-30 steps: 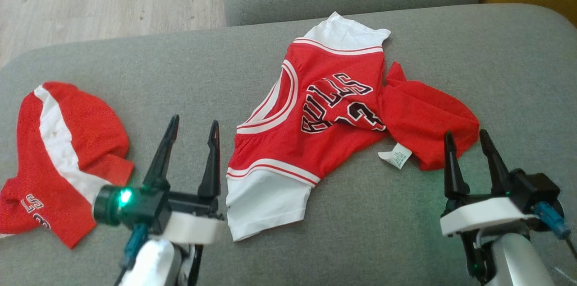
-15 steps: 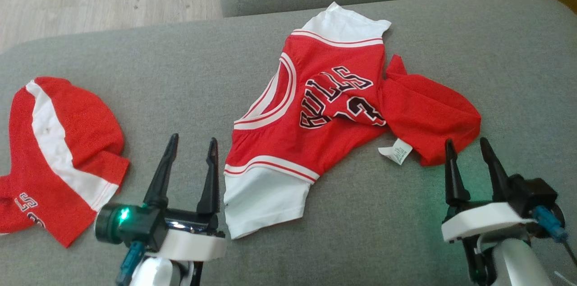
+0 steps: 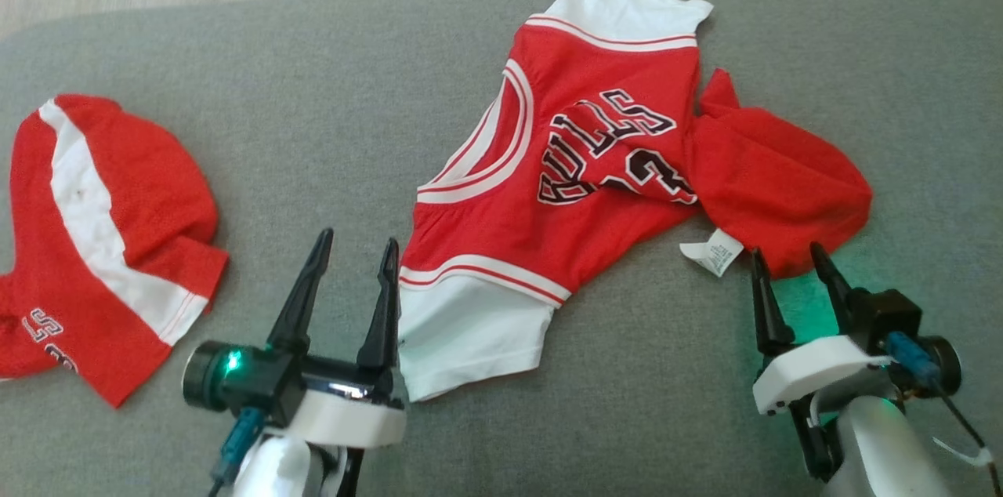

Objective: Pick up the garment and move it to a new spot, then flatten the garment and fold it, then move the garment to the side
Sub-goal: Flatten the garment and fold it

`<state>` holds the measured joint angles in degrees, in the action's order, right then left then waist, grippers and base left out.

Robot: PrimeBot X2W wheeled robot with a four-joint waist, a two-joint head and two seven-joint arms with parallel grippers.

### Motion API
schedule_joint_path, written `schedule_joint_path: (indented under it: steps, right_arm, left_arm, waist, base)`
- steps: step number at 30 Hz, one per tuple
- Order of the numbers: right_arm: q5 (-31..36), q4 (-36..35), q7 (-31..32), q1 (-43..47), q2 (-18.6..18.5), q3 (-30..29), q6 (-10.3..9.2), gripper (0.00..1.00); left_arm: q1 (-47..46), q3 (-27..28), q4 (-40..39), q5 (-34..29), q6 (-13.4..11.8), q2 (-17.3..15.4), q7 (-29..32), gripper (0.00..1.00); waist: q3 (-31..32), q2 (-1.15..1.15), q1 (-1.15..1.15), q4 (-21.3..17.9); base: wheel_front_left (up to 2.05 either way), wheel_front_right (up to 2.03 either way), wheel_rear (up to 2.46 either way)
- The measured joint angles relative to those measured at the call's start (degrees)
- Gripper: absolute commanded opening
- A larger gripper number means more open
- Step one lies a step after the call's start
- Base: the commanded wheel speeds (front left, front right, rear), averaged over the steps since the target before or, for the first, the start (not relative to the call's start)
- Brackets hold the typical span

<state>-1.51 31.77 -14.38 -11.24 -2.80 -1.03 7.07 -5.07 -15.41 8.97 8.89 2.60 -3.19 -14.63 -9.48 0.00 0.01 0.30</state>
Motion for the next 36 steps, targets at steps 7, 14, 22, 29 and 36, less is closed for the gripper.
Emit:
schedule_joint_path:
  steps: [7,14,22,29,36]
  right_arm:
    - [0.1,9.3,0.0,-2.9,0.0,-0.8,0.00,1.00]
    - [-0.3,14.7,-0.5,-7.5,0.0,-0.4,0.00,0.00]
    - [-0.4,5.8,-0.4,-6.8,0.0,-2.4,0.00,0.00]
    - [0.2,-4.9,-0.4,-5.5,0.0,-5.4,0.00,0.00]
    - [1.5,-10.8,-0.3,-6.6,-1.2,-5.9,0.00,0.00]
  left_arm:
    - [-1.8,0.0,0.1,0.0,0.4,0.2,0.0,1.00]
    - [-1.8,0.0,0.2,0.2,0.3,0.2,0.0,1.00]
    - [-1.8,0.0,0.4,0.3,-0.2,0.2,0.0,1.00]
    - [-1.7,0.0,0.4,0.5,-0.4,0.2,0.0,1.00]
    - [-1.8,-0.7,0.2,1.3,-0.6,0.3,0.0,1.00]
  waist:
    - [-1.1,0.00,0.00,0.8]
    - [-1.2,0.00,0.00,0.2]
    - [0.2,0.00,-0.01,-1.2]
    - [1.3,0.00,-0.01,-1.3]
    - [1.0,0.00,-0.01,0.0]
  base:
    - [0.00,0.00,0.00]
    - [0.00,0.00,0.00]
    - [0.00,0.00,0.00]
    - [0.00,0.00,0.00]
    - [0.00,0.00,0.00]
